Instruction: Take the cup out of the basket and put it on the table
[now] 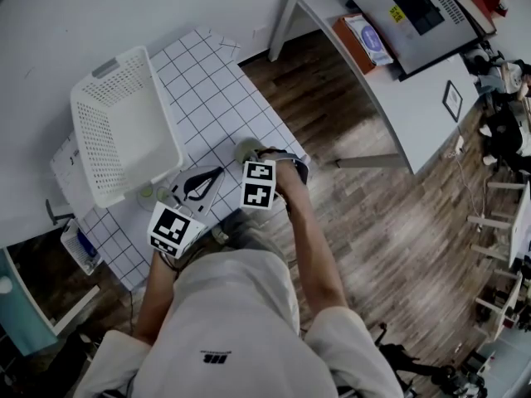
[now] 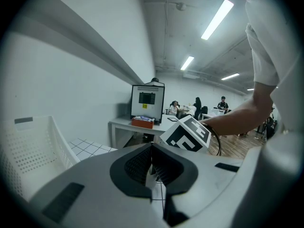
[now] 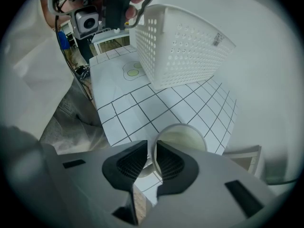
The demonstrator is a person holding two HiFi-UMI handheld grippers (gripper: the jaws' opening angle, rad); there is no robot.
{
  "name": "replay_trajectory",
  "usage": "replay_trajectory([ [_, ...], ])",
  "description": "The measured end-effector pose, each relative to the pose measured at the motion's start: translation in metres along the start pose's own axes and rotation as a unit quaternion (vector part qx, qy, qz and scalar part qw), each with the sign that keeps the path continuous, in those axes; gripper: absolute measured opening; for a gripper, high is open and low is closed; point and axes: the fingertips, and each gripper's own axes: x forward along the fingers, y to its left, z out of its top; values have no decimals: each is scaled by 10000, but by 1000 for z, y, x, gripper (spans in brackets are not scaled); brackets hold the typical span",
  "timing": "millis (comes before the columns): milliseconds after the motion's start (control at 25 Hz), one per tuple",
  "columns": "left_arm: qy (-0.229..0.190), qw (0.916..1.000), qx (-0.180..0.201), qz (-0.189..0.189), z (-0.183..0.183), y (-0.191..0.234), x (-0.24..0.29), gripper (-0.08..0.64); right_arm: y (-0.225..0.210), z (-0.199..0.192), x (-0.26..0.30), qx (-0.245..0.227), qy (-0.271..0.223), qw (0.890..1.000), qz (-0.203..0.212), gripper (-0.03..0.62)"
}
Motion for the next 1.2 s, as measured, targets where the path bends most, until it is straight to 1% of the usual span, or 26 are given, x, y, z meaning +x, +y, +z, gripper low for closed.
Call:
replay_trajectory([
  [240,0,10000,12,-14,1,-1,-3,9,6,-1,-2,20,65,9999,80,100],
  [480,-14,10000,37,-21,0,0,-7,9,2,0,-11,75,59,9999,-100,107],
  [600,-30,10000,56,-30,1,-1,-9,9,-1,-1,-17,132,51,9997,-216,107],
  [760,-48,10000,77,-38,2,-1,-10,10,-6,-1,-31,234,-8,9986,-473,107],
  [920,-76,9999,120,-68,5,-1,-12,10,-8,5,-52,398,-291,9960,-740,103],
  [960,-85,9998,132,-75,7,-1,-12,9,-9,8,-59,481,-437,9944,-839,85],
  [1000,-97,9998,146,-82,8,-1,-13,9,-11,11,-67,601,-626,9917,-947,52],
  [1080,-134,9997,189,-97,11,-1,-14,9,-15,19,-86,979,-1134,9819,-1157,29],
  [1120,-169,9996,216,-111,13,-1,-16,10,-17,24,-98,1218,-1451,9739,-1250,18],
  [1160,-223,9994,236,-127,16,-1,-17,9,-19,29,-111,1462,-1805,9635,-1333,15],
  [1200,-297,9992,240,-144,20,-1,-19,9,-20,34,-126,1696,-2179,9507,-1412,14],
])
